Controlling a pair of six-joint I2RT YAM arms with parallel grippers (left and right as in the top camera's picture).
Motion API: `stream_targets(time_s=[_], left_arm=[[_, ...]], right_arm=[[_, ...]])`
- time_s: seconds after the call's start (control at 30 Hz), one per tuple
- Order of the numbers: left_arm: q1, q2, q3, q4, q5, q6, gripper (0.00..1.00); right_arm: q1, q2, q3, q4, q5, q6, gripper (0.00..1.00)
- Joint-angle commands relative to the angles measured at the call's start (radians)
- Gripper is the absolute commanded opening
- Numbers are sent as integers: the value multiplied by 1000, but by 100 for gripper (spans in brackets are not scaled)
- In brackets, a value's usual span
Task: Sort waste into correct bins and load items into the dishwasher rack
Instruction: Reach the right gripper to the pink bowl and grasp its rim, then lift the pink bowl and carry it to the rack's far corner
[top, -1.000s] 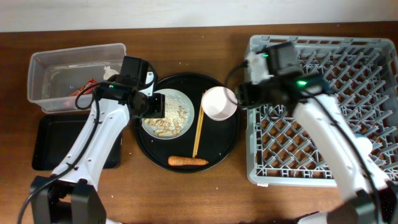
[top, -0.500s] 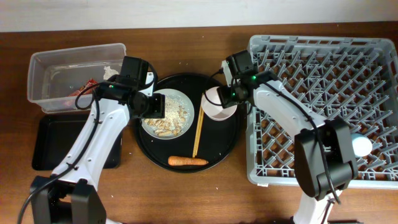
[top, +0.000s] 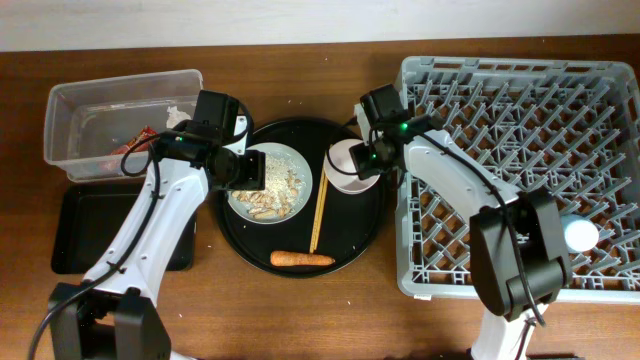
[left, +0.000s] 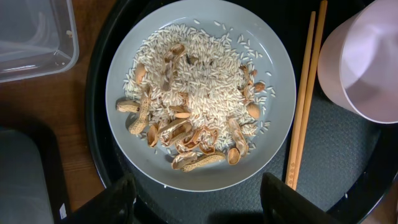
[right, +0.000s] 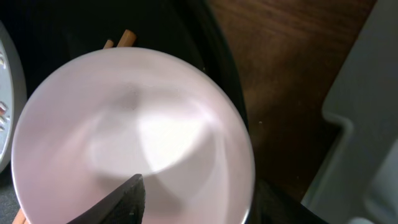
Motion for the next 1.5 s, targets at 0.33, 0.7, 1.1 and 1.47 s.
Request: stream_targets(time_s=[0.33, 0.7, 1.1, 1.47], left_arm=[[4, -23, 7, -7, -7, 10, 64], [4, -23, 7, -7, -7, 10, 63], [4, -23, 7, -7, -7, 10, 64], [4, -23, 7, -5, -7, 10, 64]], right_arm=[[39, 19, 2, -61, 6, 12, 30], [39, 19, 2, -64, 6, 39, 9], [38, -4, 18, -97, 6, 128, 4], [-89, -291, 231, -264, 251, 13, 4]])
